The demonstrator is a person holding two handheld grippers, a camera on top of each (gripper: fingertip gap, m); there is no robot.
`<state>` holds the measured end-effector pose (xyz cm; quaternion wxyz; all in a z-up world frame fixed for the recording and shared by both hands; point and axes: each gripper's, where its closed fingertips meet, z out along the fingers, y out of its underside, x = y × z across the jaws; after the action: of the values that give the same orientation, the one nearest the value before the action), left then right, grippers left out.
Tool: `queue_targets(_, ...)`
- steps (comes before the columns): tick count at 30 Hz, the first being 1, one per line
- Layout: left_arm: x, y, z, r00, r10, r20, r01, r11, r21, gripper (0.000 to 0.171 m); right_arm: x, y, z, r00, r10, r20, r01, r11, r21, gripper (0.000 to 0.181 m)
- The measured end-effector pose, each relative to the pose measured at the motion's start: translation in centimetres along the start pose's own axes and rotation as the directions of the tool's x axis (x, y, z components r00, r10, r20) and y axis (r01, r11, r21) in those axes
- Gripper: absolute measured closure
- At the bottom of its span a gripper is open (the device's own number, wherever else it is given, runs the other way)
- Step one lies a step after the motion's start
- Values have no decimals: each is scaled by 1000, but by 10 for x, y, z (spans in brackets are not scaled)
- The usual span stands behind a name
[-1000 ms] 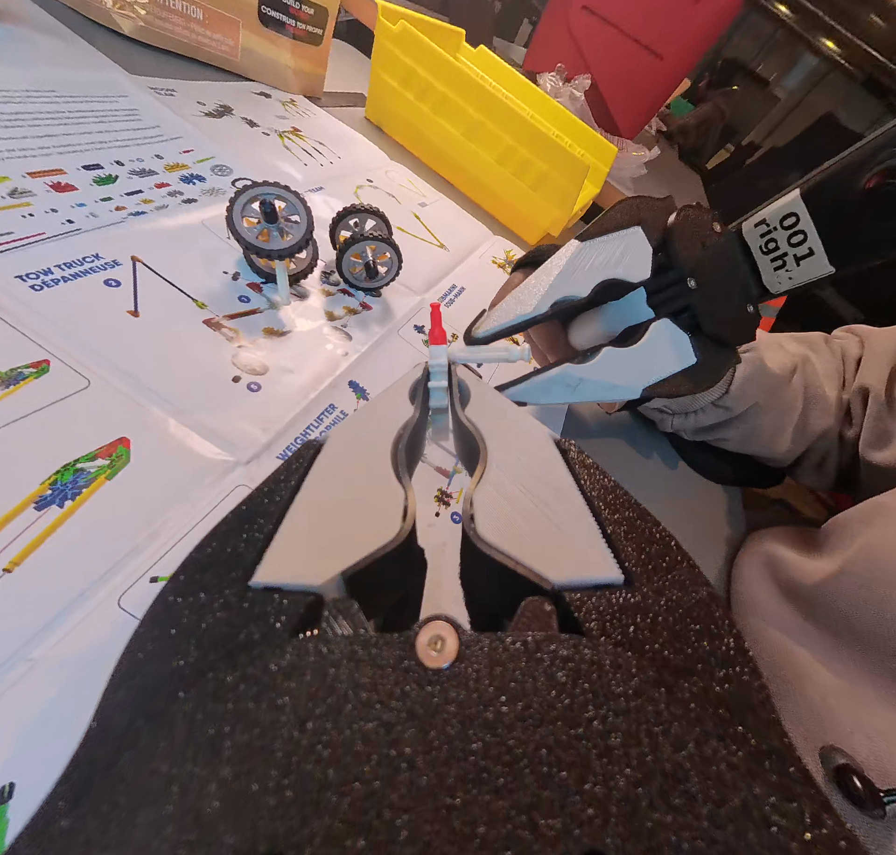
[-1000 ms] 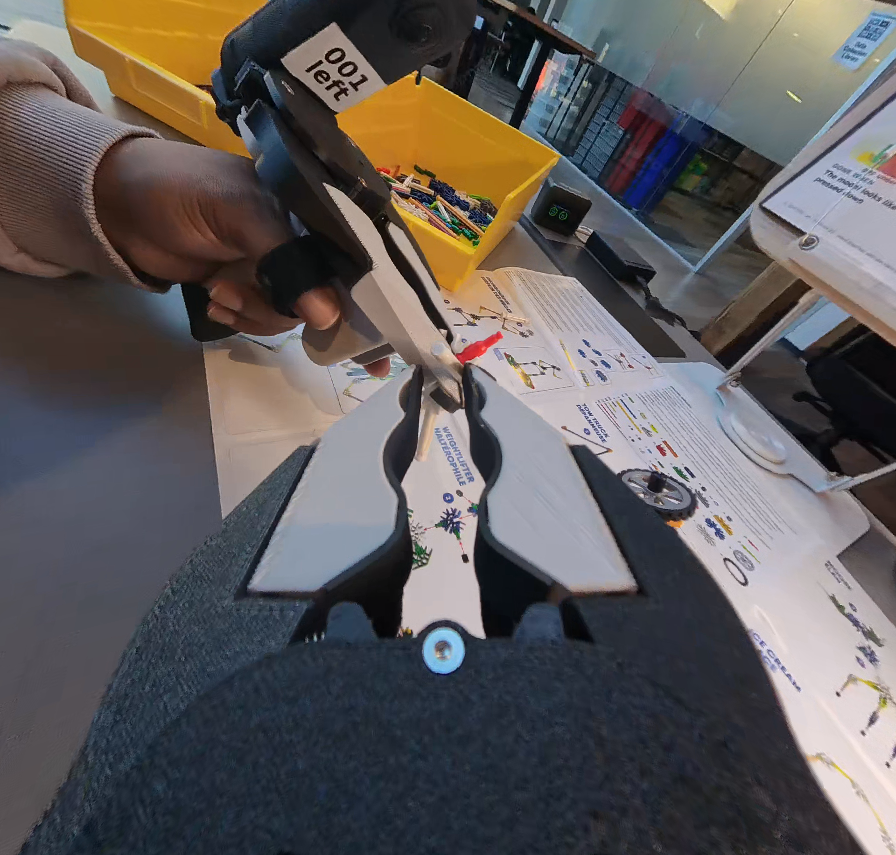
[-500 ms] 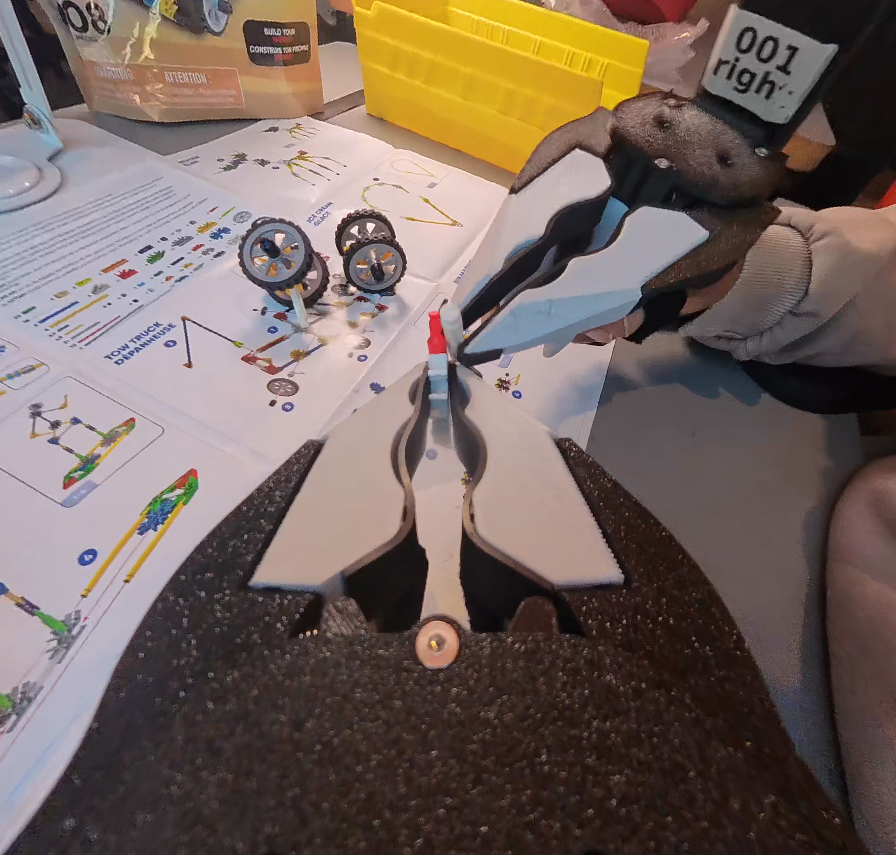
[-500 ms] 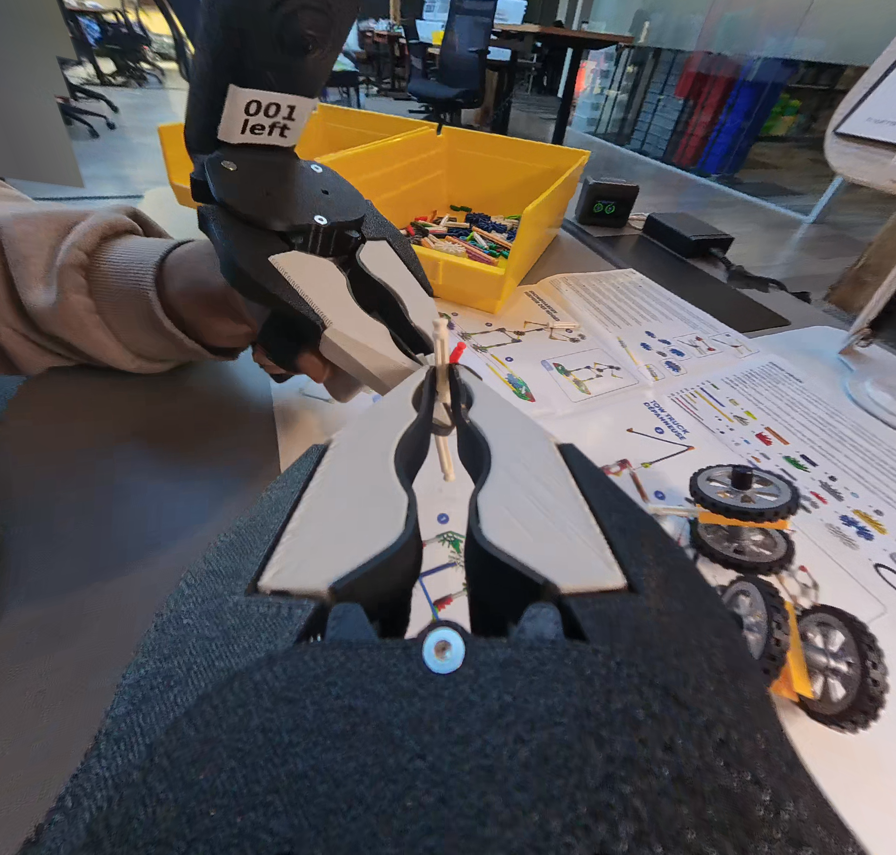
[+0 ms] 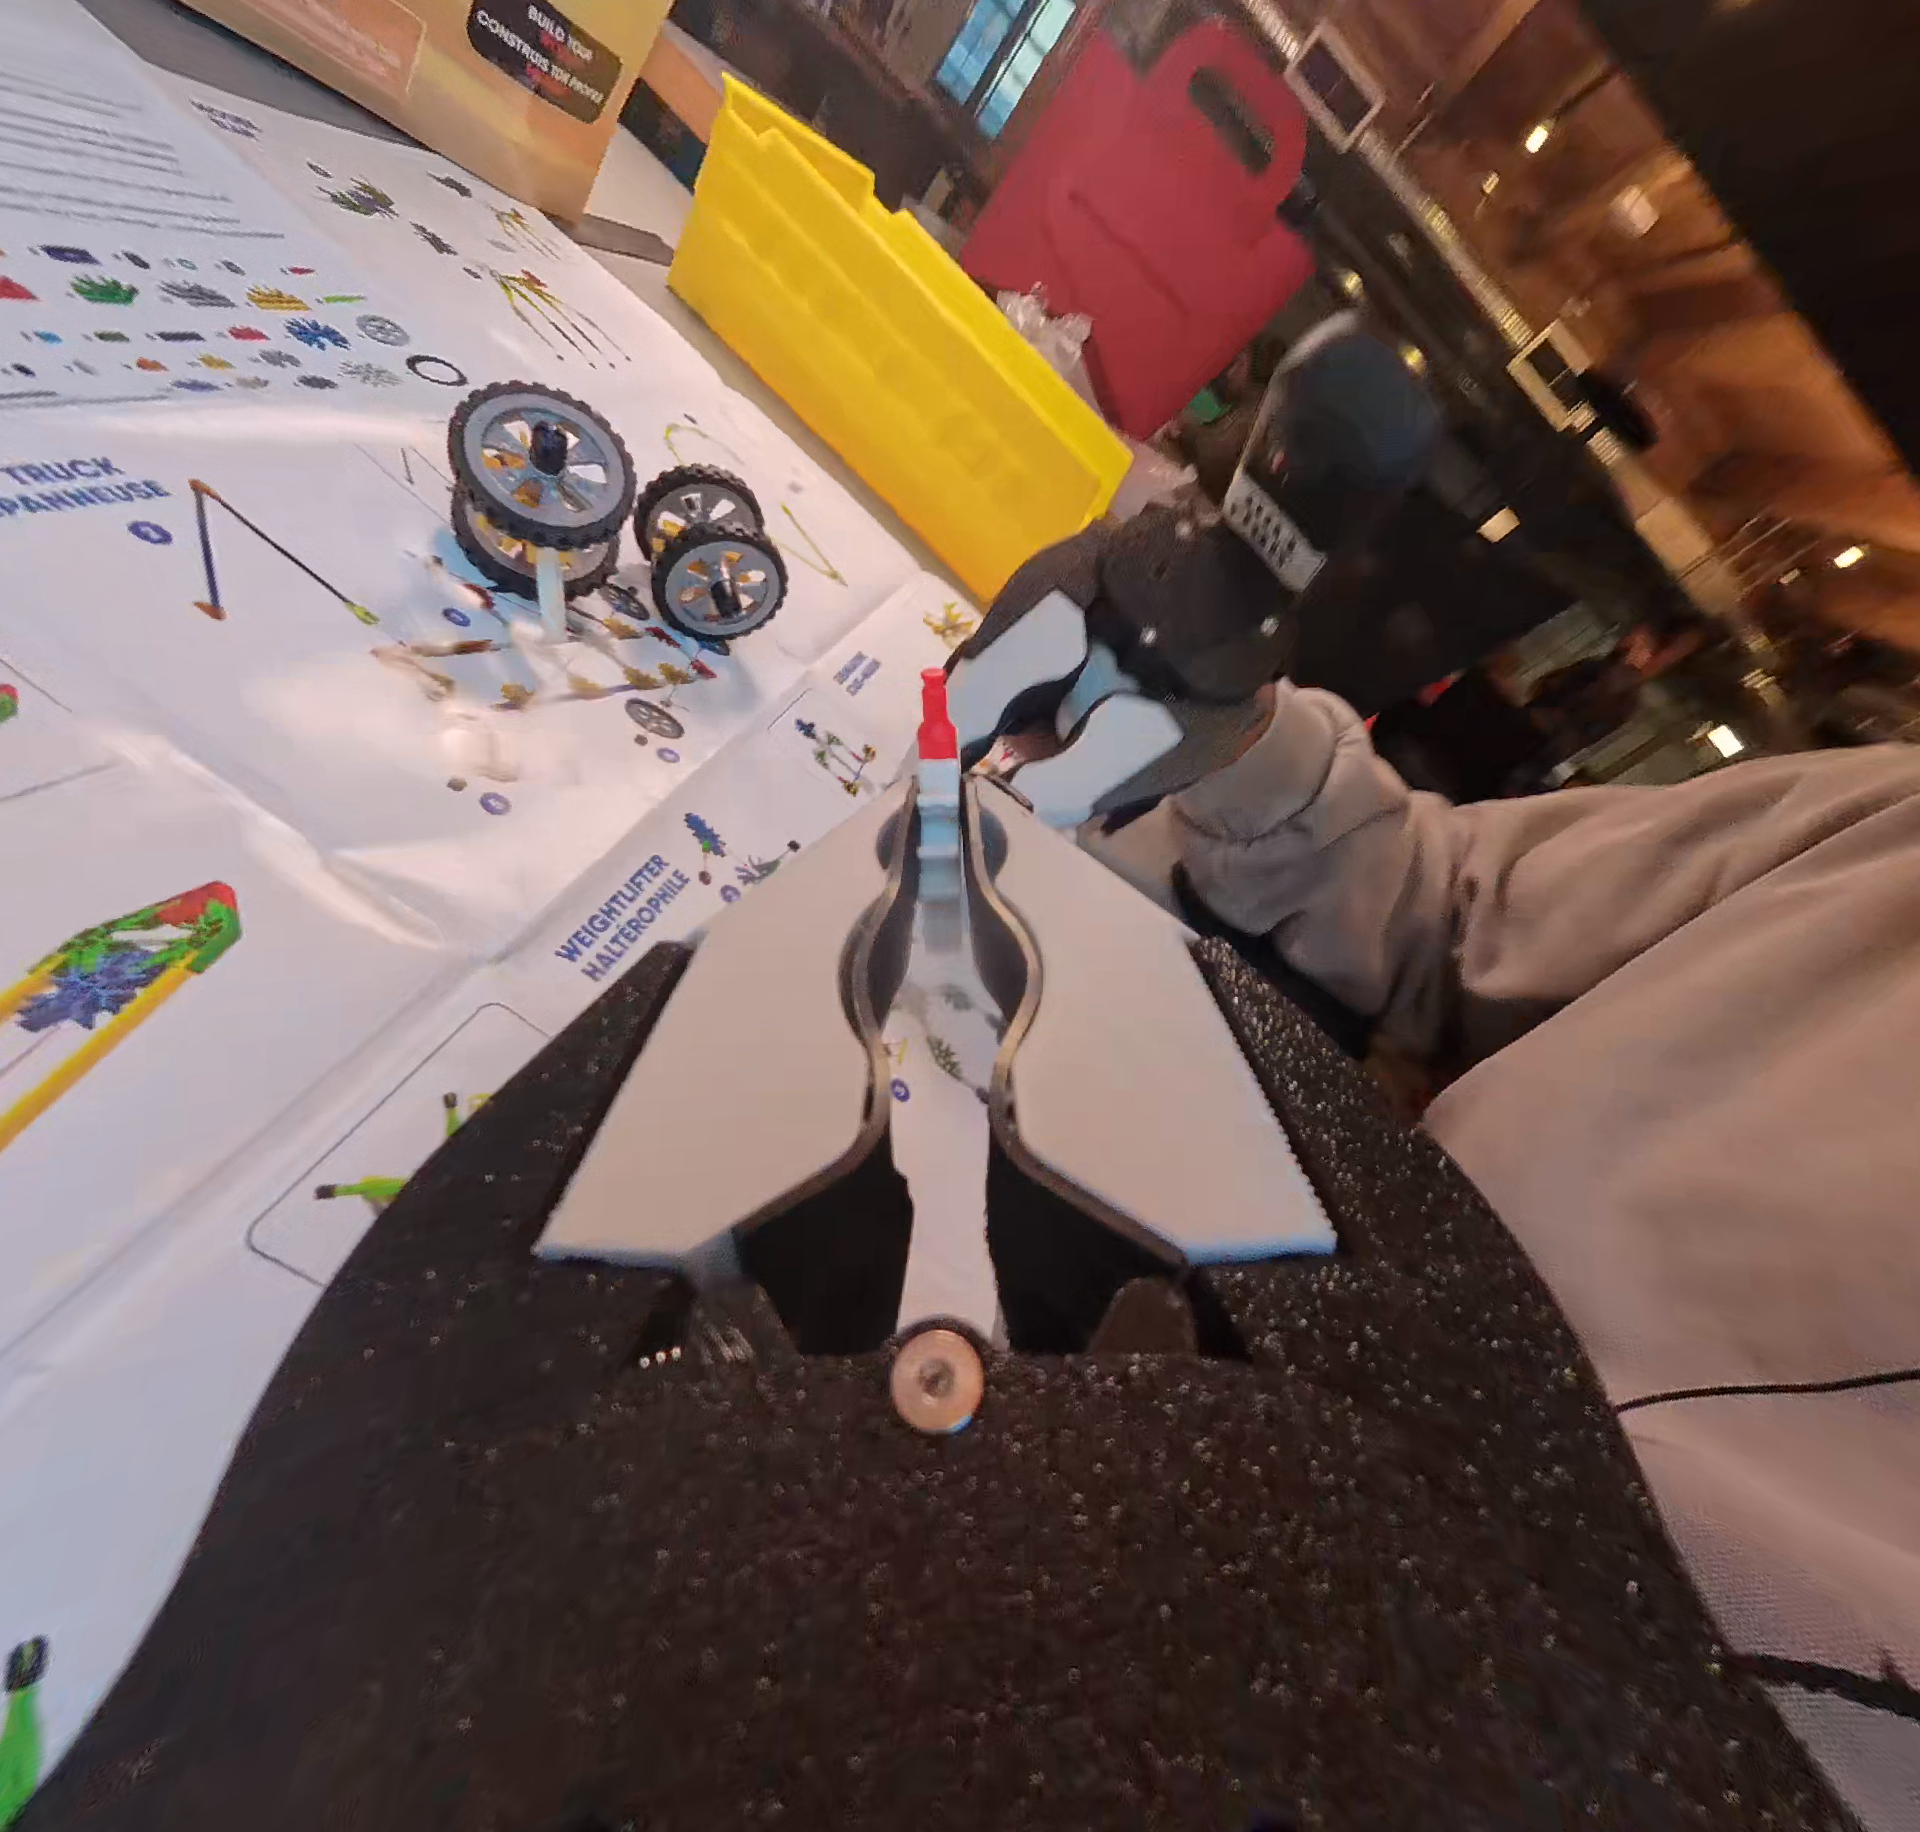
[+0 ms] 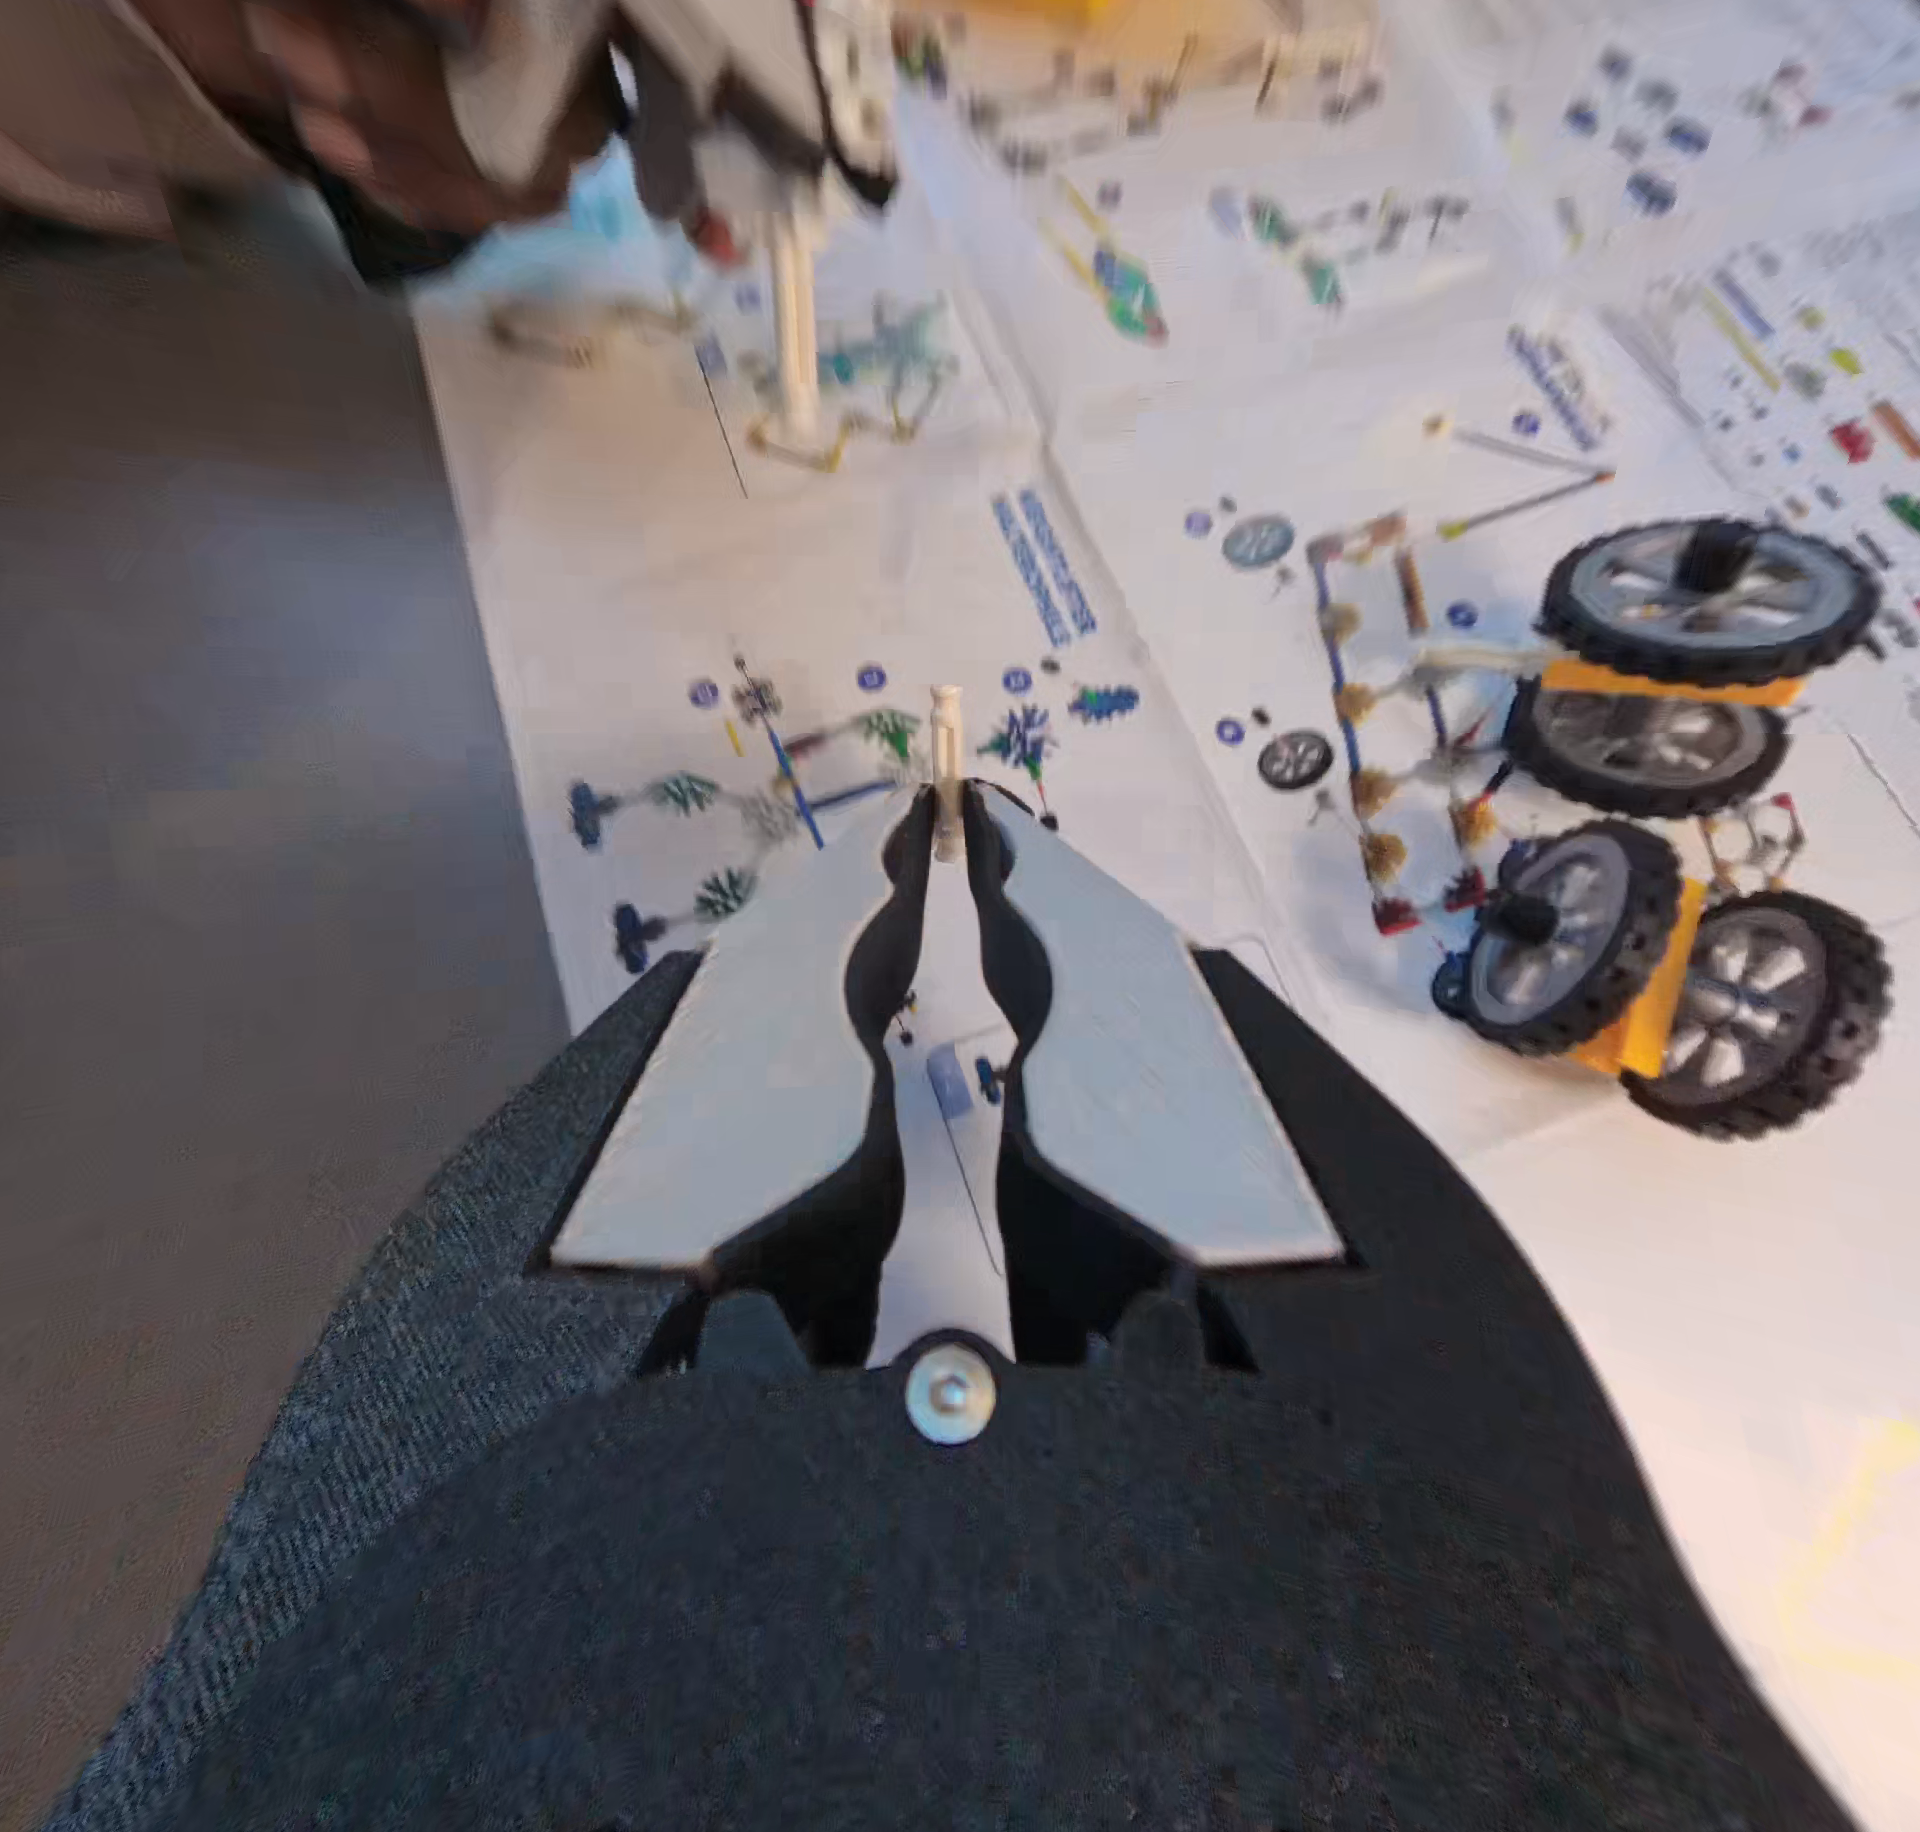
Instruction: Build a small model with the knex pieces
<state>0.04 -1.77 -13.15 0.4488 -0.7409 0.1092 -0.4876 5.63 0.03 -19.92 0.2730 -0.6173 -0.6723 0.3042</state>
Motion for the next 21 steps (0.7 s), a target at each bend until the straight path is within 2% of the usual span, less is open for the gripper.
queue_targets(1,1,-3,-1,998,-58,-40,59,998,30,168,3,14,8,998,-46,-44,42,996,-84,178)
queue_targets(2,2,-4,-1,992,-103,-78,107,993,49,168,5,17,13,993,-86,-84,77,992,-100,177)
queue_targets(5,10,-7,1,975,-156,-157,170,982,84,168,-4,-11,6,997,-57,-45,59,997,49,155)
queue_targets(7,20,-10,2,967,-145,-209,170,980,104,168,-21,-46,-8,997,12,81,-32,969,243,150)
queue_targets(9,31,-9,6,963,-118,-244,146,984,103,168,-40,-72,-18,959,101,264,-196,912,362,144)
queue_targets(11,39,-6,10,961,-87,-262,116,989,96,168,-49,-85,-21,914,155,375,-313,859,406,158)
queue_targets(13,47,-4,11,955,-67,-289,98,991,95,168,-51,-85,-21,906,146,397,-320,851,416,177)
queue_targets(16,51,-3,11,960,-18,-279,47,994,96,168,-52,-85,-26,882,153,446,-352,843,407,177)
queue_targets(21,44,9,11,975,124,-186,-126,992,2,167,-46,-74,-25,912,134,389,-289,881,374,178)
